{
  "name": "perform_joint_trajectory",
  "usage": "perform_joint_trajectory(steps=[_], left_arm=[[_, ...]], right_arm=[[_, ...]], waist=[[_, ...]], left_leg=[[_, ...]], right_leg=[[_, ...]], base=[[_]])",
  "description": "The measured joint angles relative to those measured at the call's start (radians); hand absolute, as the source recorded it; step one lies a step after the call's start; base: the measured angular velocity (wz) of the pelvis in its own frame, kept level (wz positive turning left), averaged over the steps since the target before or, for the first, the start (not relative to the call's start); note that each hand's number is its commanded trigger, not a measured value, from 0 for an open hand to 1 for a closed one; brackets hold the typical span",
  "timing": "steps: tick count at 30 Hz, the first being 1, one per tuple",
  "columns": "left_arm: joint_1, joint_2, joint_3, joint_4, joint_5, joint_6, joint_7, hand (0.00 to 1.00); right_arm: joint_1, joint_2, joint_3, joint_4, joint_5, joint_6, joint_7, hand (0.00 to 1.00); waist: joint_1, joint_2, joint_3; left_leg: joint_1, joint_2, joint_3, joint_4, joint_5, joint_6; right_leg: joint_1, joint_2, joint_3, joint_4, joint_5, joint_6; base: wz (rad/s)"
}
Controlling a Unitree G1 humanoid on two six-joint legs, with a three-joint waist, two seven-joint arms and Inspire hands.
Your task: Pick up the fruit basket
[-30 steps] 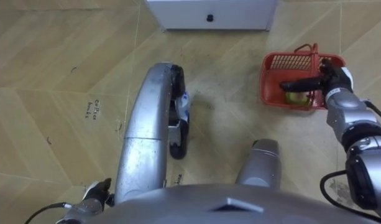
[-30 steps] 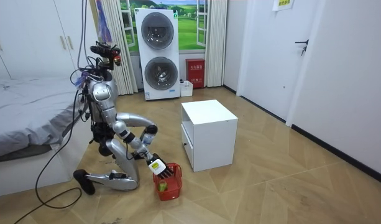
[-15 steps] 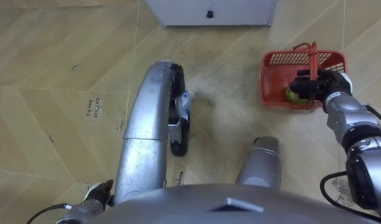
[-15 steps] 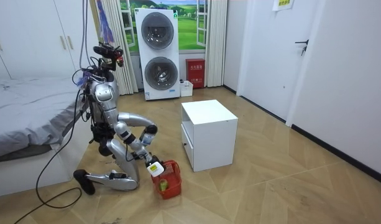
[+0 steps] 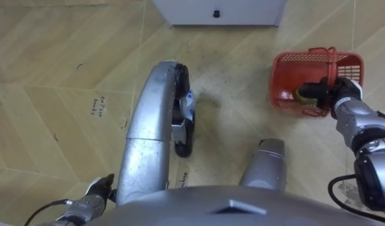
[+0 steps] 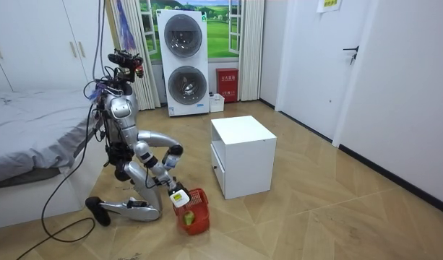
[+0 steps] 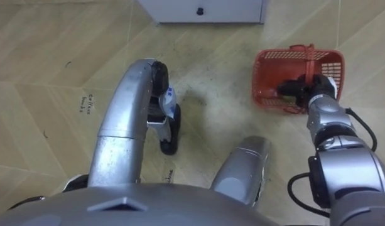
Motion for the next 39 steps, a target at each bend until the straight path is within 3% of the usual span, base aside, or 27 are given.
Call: perform_joint_trajectory(steps=[10, 16, 19, 23, 27, 30, 32, 33, 35, 36, 38, 39], left_arm=[[-0.001, 0.002, 0.035, -0.018, 0.001, -0.017, 0.009, 0.00], [-0.002, 0.010, 0.038, -0.025, 0.016, -0.029, 0.010, 0.00], [-0.001, 0.010, 0.073, -0.028, 0.033, -0.025, 0.014, 0.00], [-0.020, 0.010, 0.075, -0.036, 0.033, -0.020, 0.034, 0.00], [-0.061, 0.012, 0.080, -0.035, 0.043, -0.017, 0.055, 0.00], [-0.094, 0.011, 0.083, -0.042, 0.044, -0.009, 0.054, 0.00], [-0.108, 0.008, 0.093, -0.070, 0.045, 0.010, 0.054, 0.00], [-0.109, 0.006, 0.099, -0.075, 0.049, 0.012, 0.055, 0.00], [-0.102, -0.007, 0.121, -0.077, 0.056, 0.024, 0.061, 0.00], [-0.098, -0.010, 0.125, -0.078, 0.060, 0.029, 0.061, 0.00], [-0.056, -0.014, 0.178, -0.097, 0.084, 0.037, 0.062, 0.00], [-0.045, -0.014, 0.191, -0.100, 0.087, 0.038, 0.062, 0.00]], right_arm=[[-0.003, 0.000, 0.006, -0.007, 0.008, -0.001, -0.003, 1.00], [0.009, 0.001, 0.004, -0.064, 0.001, 0.000, -0.001, 1.00], [0.028, 0.002, -0.001, -0.092, 0.012, 0.000, -0.001, 1.00], [0.033, 0.006, -0.008, -0.138, 0.032, 0.001, -0.013, 1.00], [0.038, 0.024, 0.006, -0.213, 0.028, 0.003, -0.025, 1.00], [0.038, 0.025, 0.006, -0.249, 0.009, 0.016, -0.032, 1.00], [0.027, 0.025, 0.006, -0.263, 0.018, 0.021, -0.046, 1.00], [0.021, 0.026, 0.006, -0.262, 0.019, 0.021, -0.047, 1.00], [-0.002, 0.035, 0.007, -0.264, 0.017, 0.021, -0.047, 1.00], [-0.006, 0.035, 0.005, -0.266, 0.019, 0.021, -0.048, 1.00], [-0.006, 0.043, -0.003, -0.314, 0.039, 0.023, -0.061, 1.00], [-0.006, 0.046, -0.005, -0.323, 0.038, 0.023, -0.065, 1.00]], waist=[[0.002, -0.024, 0.0111], [-0.017, -0.050, 0.0097], [-0.024, -0.064, 0.0075], [-0.032, -0.066, 0.0069], [-0.052, -0.068, 0.0020], [-0.053, -0.055, -0.0068], [-0.044, -0.034, -0.0133], [-0.042, -0.028, -0.0120], [-0.023, -0.019, -0.0119], [-0.020, -0.017, -0.0124], [-0.024, -0.017, -0.0131], [-0.025, -0.017, -0.0131]], left_leg=[[0.010, -0.007, -0.033, 0.030, 0.000, 0.000], [0.016, -0.034, -0.064, 0.048, -0.002, 0.005], [0.039, -0.040, -0.074, 0.057, -0.011, 0.022], [0.056, -0.054, -0.089, 0.074, -0.017, 0.032], [0.063, -0.054, -0.098, 0.079, -0.018, 0.036], [0.067, -0.046, -0.112, 0.051, -0.015, 0.044], [0.097, -0.023, -0.120, -0.041, -0.003, 0.066], [0.115, -0.016, -0.123, -0.074, 0.001, 0.069], [0.208, 0.001, -0.125, -0.246, 0.021, 0.065], [0.233, 0.000, -0.126, -0.289, 0.029, 0.064], [0.334, 0.000, -0.119, -0.441, 0.078, 0.092], [0.368, -0.001, -0.112, -0.476, 0.080, 0.095]], right_leg=[[0.053, 0.033, -0.007, 0.004, 0.000, 0.000], [0.109, 0.035, -0.055, -0.015, 0.001, 0.000], [0.160, 0.037, -0.086, -0.042, 0.001, 0.000], [0.198, 0.045, -0.093, -0.062, -0.001, -0.004], [0.220, 0.088, -0.085, -0.083, -0.011, -0.010], [0.209, 0.144, -0.068, -0.144, -0.014, -0.005], [0.188, 0.181, -0.073, -0.281, -0.014, -0.005], [0.188, 0.184, -0.079, -0.334, -0.014, -0.005], [0.205, 0.187, -0.087, -0.590, -0.014, -0.004], [0.220, 0.187, -0.092, -0.661, -0.013, -0.004], [0.318, 0.186, -0.098, -0.973, 0.011, 0.020], [0.347, 0.185, -0.100, -1.039, 0.032, 0.023]], base=[[-0.03], [0.10], [0.11], [-0.01], [-0.01], [-0.08], [-0.23], [-0.45], [-0.67], [-0.68], [-0.56], [-0.49]])
